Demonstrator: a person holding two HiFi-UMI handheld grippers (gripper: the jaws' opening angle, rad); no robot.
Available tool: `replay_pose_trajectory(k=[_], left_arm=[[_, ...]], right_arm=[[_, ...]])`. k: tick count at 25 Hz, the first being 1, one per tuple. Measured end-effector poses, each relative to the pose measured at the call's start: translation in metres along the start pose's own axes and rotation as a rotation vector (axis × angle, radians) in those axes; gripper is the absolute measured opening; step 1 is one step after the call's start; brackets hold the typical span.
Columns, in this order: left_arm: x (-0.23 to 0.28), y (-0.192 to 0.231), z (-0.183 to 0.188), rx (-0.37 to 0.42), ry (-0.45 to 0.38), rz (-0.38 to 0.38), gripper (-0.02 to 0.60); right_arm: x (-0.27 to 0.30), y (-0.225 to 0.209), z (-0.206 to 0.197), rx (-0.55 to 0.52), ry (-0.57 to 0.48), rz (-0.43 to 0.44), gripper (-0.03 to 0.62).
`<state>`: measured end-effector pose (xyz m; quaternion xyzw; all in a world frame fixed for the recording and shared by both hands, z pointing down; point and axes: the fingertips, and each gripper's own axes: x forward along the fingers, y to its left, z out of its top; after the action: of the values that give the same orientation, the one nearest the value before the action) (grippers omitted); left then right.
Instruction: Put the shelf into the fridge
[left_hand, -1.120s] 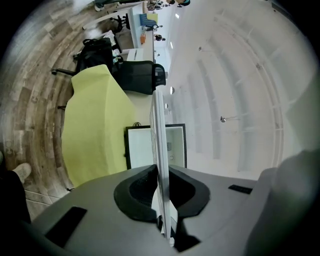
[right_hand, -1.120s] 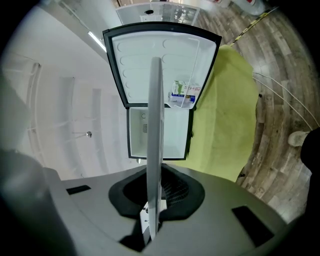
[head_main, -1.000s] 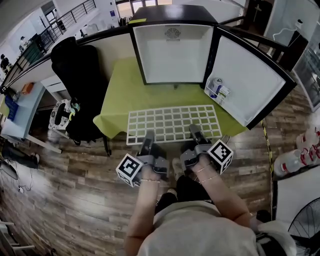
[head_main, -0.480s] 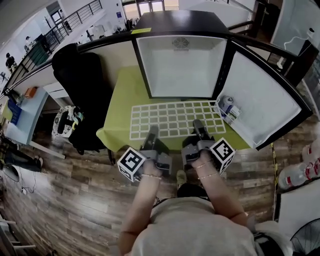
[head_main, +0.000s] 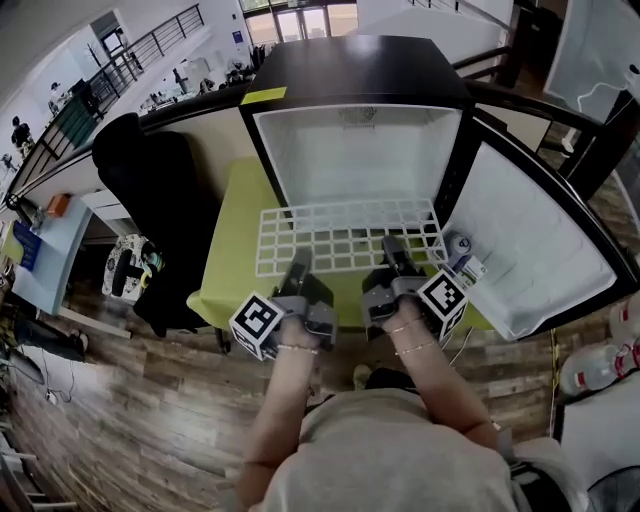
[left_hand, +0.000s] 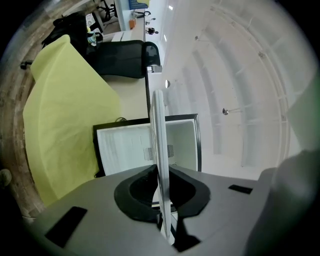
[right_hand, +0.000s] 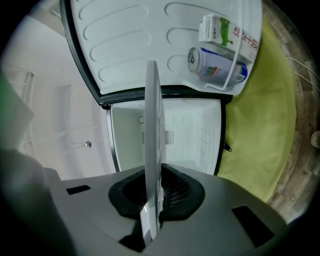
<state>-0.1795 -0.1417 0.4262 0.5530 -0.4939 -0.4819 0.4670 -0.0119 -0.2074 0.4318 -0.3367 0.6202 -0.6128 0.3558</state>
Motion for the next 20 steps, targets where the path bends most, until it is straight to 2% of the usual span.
replay_pose_trajectory(k=[11, 20], left_arm=[[0.037, 0.014, -0.002, -0.014, 0.020, 0.003, 0.038], [0.065, 0.022, -0.006, -0.040, 0.088, 0.003, 0.038]], right_arm=[[0.026, -0.013, 0.022, -0.002, -0.003, -0.029, 0.035], [0.038, -0.019, 0.037, 0.006, -0.057, -0.037, 0.034]])
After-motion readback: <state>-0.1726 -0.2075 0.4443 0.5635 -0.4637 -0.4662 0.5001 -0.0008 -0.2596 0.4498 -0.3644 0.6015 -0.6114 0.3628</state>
